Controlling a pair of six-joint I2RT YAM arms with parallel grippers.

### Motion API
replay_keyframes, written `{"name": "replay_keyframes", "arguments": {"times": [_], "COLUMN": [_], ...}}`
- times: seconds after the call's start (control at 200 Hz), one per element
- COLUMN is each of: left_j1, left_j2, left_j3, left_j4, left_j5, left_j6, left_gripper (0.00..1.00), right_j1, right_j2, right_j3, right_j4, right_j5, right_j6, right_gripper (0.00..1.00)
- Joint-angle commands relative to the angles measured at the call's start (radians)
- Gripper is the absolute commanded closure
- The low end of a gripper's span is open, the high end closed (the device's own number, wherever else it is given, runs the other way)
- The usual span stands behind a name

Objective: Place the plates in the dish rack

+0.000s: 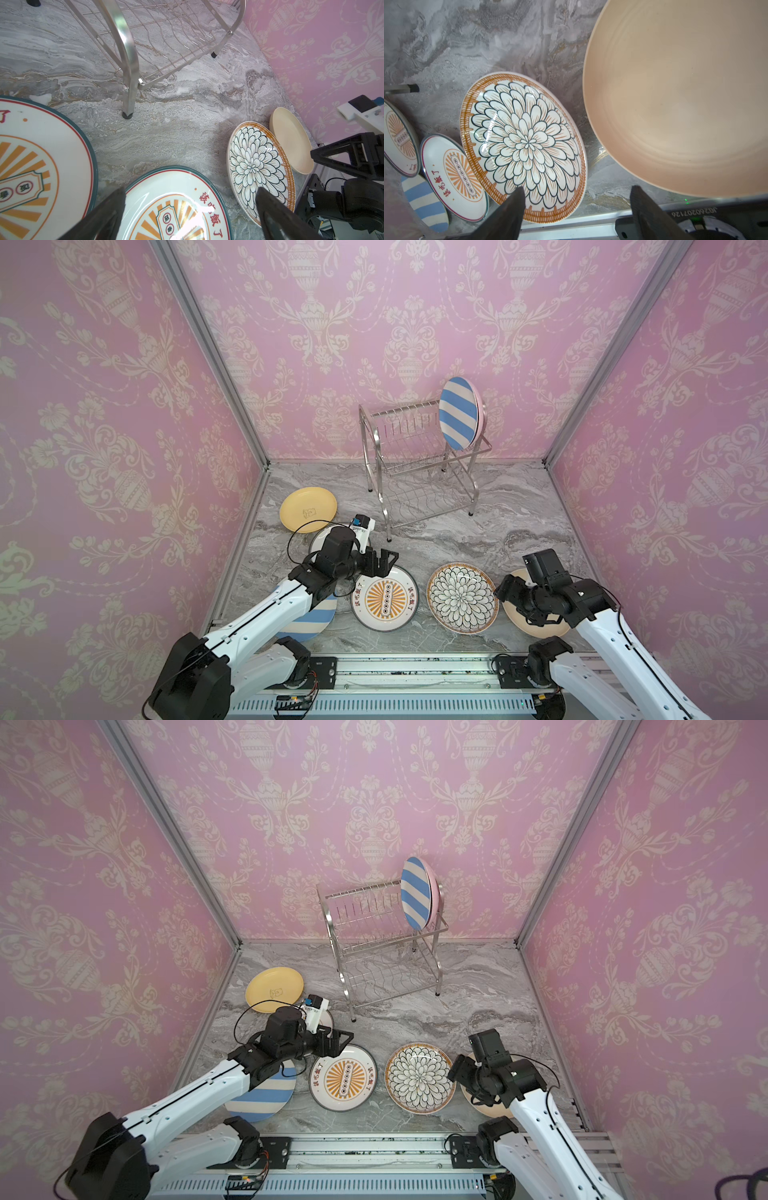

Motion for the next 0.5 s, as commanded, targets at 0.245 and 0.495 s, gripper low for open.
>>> {"name": "replay_keyframes", "arguments": {"times": [0.245, 0.495], "left_j1": [-0.006, -0.006], "left_j2": [-0.019, -0.02], "left_j3": [0.009, 0.011], "left_j4": [-0.013, -0.007], "left_j5": [-0.013, -0.031], "left_j6": [0.029, 0.021], "left_gripper": [0.01, 0.01], "right_j1": [-0.179, -0.222], "right_j2": [0.252, 0.393], "right_j3": [0.033, 0.056], "right_j4": [0.282, 0.357], "right_j5": [-0.039, -0.061], "right_j6": [-0.106, -0.147], "right_gripper": [0.18, 0.18]}}
